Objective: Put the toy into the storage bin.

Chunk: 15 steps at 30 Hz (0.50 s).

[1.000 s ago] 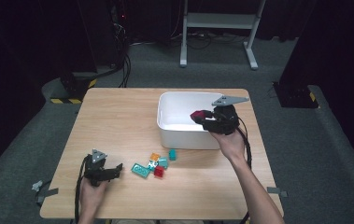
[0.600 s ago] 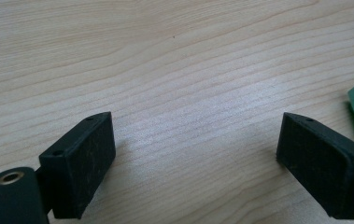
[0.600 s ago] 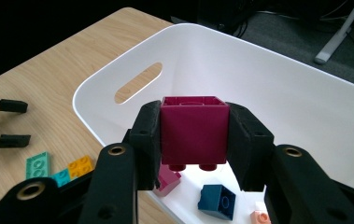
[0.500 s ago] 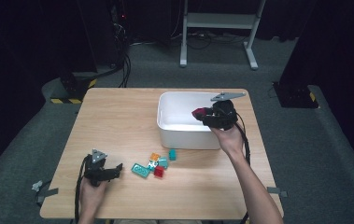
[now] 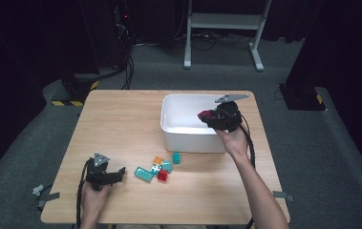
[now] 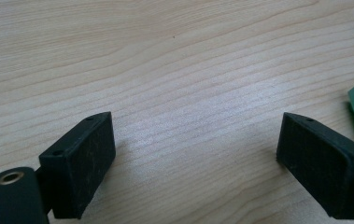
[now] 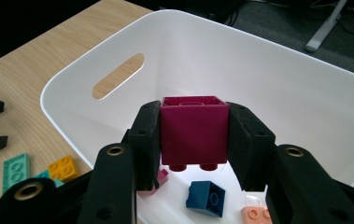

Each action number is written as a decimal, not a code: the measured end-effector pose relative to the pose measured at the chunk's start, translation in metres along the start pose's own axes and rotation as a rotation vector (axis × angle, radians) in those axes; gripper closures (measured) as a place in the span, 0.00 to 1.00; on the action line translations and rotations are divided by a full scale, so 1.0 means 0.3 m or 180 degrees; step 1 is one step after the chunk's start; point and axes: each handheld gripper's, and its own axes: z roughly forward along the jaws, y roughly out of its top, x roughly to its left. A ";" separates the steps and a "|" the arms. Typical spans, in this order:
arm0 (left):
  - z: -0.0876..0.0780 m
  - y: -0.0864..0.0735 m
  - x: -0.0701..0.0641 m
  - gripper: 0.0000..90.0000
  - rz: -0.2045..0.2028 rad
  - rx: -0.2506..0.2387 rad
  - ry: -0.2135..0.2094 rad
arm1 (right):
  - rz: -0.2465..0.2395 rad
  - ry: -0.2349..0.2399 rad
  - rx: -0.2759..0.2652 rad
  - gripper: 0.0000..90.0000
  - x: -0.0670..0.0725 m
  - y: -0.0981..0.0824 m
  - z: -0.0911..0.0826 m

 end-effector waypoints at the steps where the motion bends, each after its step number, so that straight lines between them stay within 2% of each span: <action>1: 0.000 0.000 0.000 0.13 0.0000 0.0000 0.0000 | 0.0003 -0.0011 0.0004 0.64 -0.001 0.000 0.001; 7: 0.000 0.000 0.000 0.13 0.0002 0.0002 0.0000 | 0.0017 -0.0063 0.0068 0.55 -0.005 -0.006 0.017; 15: 0.000 0.000 0.000 0.13 0.0002 0.0001 0.0000 | -0.0022 -0.0029 -0.0099 0.51 0.023 -0.027 -0.017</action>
